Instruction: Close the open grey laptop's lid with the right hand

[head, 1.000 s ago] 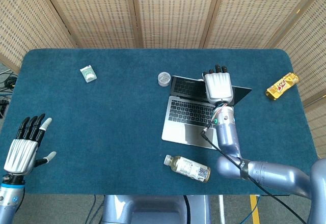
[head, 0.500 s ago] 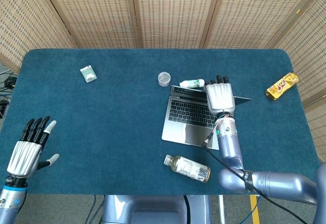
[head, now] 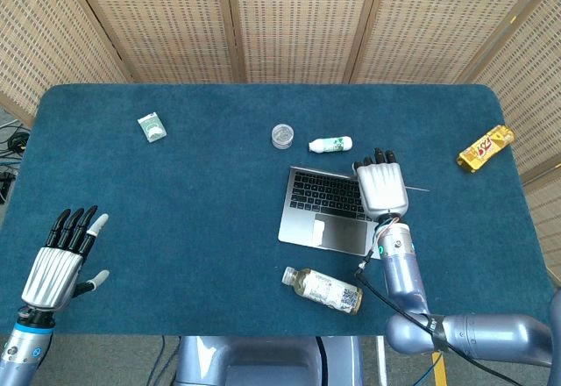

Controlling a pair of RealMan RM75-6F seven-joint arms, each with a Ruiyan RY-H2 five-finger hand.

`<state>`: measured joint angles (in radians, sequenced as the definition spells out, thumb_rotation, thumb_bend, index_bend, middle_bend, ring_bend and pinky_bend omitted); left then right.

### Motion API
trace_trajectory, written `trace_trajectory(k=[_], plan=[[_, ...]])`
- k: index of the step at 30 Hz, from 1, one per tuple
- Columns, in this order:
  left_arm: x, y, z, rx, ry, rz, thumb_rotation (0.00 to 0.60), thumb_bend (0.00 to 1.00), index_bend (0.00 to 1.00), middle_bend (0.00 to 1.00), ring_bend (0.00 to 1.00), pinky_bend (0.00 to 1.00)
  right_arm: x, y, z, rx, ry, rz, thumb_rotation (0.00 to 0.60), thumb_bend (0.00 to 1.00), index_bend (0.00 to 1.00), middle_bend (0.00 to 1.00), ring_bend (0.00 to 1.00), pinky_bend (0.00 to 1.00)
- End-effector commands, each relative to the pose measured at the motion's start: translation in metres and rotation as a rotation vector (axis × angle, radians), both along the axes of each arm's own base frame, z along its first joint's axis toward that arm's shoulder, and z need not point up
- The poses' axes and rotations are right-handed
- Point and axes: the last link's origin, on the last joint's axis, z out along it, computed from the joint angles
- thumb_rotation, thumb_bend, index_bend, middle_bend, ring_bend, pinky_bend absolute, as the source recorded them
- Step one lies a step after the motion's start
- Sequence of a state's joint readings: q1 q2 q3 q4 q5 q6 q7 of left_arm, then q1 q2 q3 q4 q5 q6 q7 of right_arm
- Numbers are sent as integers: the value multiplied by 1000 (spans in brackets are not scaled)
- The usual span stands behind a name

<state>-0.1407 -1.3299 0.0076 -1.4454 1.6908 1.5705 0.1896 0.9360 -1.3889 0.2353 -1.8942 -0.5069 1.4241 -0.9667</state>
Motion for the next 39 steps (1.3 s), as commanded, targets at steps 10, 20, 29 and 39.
trace_trajectory(k=[10, 20, 29, 39], plan=[[-1, 1, 0, 1, 1, 6, 600, 0, 0, 0, 0, 0, -4, 21, -18, 45, -20, 11, 600, 1000, 399, 364, 168, 180], [0, 0, -1, -3, 4, -1, 600, 0, 0, 0, 0, 0, -7, 34, -24, 61, -40, 7, 600, 1000, 399, 357, 168, 180], [0, -1, -2, -5, 6, -4, 600, 0, 0, 0, 0, 0, -15, 40, -33, 96, -65, -16, 600, 1000, 399, 354, 168, 180], [1, -2, -1, -3, 5, -6, 600, 0, 0, 0, 0, 0, -24, 46, -43, 140, -91, -44, 600, 1000, 398, 353, 168, 180]])
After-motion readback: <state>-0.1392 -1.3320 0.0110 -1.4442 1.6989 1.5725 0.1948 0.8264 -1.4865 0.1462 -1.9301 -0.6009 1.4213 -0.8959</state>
